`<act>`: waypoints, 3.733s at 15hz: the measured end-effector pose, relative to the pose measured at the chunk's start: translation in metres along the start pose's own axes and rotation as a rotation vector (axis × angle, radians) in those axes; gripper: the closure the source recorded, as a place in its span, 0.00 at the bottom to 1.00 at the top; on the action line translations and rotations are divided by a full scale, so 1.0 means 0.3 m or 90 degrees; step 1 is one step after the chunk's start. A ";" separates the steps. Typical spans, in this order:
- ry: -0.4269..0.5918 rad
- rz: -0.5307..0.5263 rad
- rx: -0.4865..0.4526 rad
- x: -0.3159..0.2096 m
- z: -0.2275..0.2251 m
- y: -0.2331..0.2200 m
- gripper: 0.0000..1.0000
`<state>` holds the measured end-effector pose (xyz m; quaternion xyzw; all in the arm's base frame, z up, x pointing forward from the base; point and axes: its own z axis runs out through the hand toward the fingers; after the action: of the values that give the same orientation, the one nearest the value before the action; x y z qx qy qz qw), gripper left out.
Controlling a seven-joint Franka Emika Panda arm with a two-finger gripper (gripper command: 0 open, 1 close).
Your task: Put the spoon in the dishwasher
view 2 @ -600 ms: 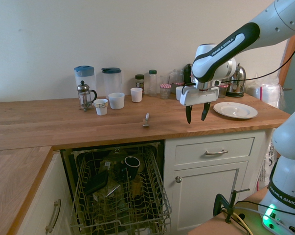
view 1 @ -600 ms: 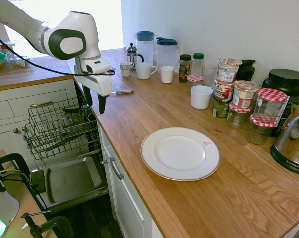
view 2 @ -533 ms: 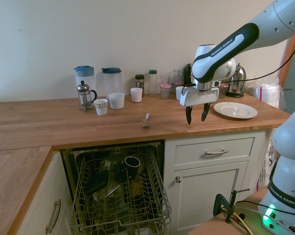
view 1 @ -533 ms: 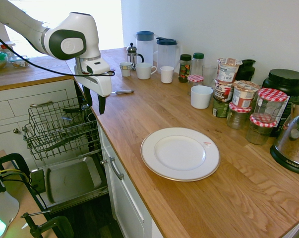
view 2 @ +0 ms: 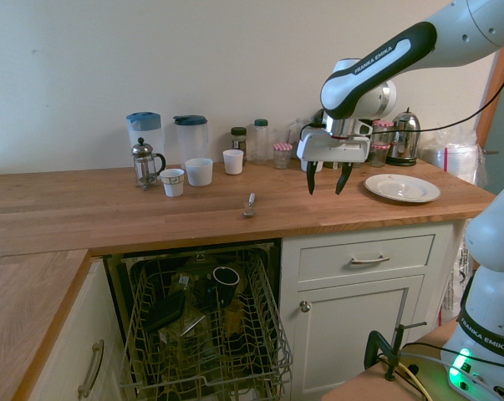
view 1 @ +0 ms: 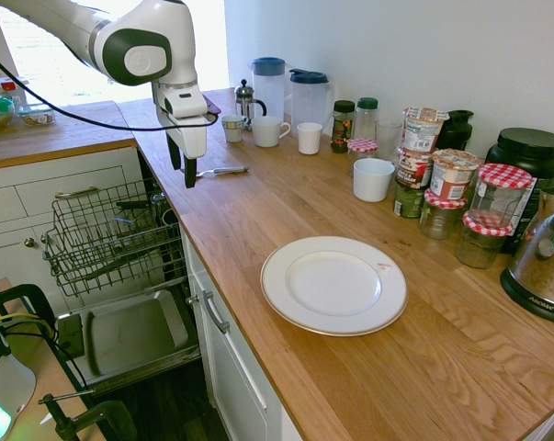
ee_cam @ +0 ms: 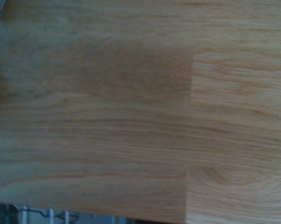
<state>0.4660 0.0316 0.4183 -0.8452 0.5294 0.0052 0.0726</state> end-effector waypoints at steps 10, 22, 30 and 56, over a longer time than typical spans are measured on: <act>0.040 0.223 0.062 -0.077 0.039 -0.375 0.00; 0.115 0.287 0.002 -0.132 0.218 -0.669 0.00; 0.118 0.291 -0.028 -0.124 0.327 -0.713 0.00; 0.096 0.322 -0.031 -0.114 0.379 -0.771 1.00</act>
<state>0.6660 0.1759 0.3359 -0.6855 0.7275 -0.0270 0.0090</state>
